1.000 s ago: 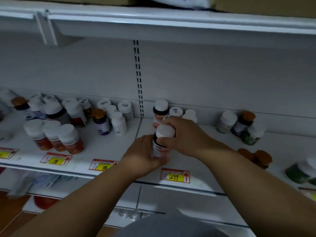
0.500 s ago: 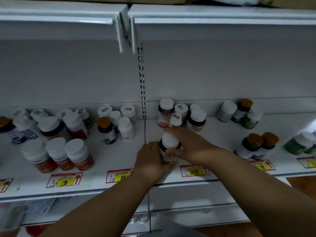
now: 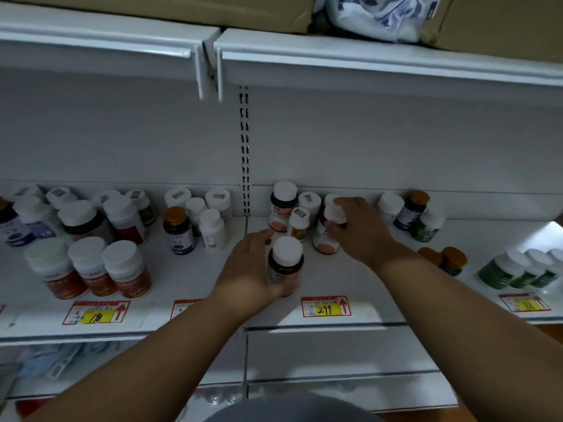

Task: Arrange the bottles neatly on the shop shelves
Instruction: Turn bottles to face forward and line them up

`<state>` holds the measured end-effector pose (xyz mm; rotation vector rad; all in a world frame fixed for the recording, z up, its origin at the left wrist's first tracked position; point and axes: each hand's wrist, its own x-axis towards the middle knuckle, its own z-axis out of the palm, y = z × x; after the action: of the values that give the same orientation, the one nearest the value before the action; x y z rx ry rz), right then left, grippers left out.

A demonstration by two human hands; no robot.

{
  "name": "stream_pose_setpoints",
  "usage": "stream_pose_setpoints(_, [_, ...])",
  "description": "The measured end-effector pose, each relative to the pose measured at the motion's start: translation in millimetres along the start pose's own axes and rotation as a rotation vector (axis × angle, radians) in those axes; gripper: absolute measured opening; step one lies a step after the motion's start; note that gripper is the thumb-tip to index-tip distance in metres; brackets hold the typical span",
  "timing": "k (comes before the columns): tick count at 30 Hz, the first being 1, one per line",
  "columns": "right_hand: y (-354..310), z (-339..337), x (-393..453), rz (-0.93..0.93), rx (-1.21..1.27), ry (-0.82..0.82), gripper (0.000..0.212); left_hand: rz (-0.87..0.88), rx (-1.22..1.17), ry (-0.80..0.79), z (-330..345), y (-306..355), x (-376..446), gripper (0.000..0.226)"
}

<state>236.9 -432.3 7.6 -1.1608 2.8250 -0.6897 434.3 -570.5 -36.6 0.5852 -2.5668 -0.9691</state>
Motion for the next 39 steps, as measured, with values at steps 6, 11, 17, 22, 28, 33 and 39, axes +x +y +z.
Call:
stream_pose_setpoints(6, [12.9,9.3,5.8,-0.047,0.035,-0.033,0.043,0.18,0.271,-0.148,-5.5,30.1,17.7,0.099])
stream_pose_setpoints(11, [11.0,8.7,1.0,-0.098,0.099,-0.036,0.048,0.246,0.552,-0.228,0.3,34.2,24.4,0.085])
stream_pose_setpoints(17, [2.0,11.1,-46.6,-0.133,0.243,-0.154,0.063,0.226,0.541,-0.251,3.7,31.3,25.2,0.088])
stream_pose_setpoints(22, [-8.0,15.5,-60.2,-0.166,0.256,-0.15,0.065,0.234,0.529,-0.256,4.2,27.0,24.0,0.088])
stream_pose_setpoints(28, [-8.7,21.8,-67.3,-0.175,0.248,-0.057,0.063,0.27,0.538,-0.243,3.4,25.6,25.6,0.084])
stream_pose_setpoints(33, [-7.2,27.0,-68.8,-0.204,0.262,-0.002,0.062,0.281,0.563,-0.215,2.7,26.4,26.0,0.083])
stream_pose_setpoints(39, [-4.9,12.4,-78.0,-0.24,0.296,0.194,0.057,0.409,0.528,0.011,-1.2,47.1,19.0,0.076])
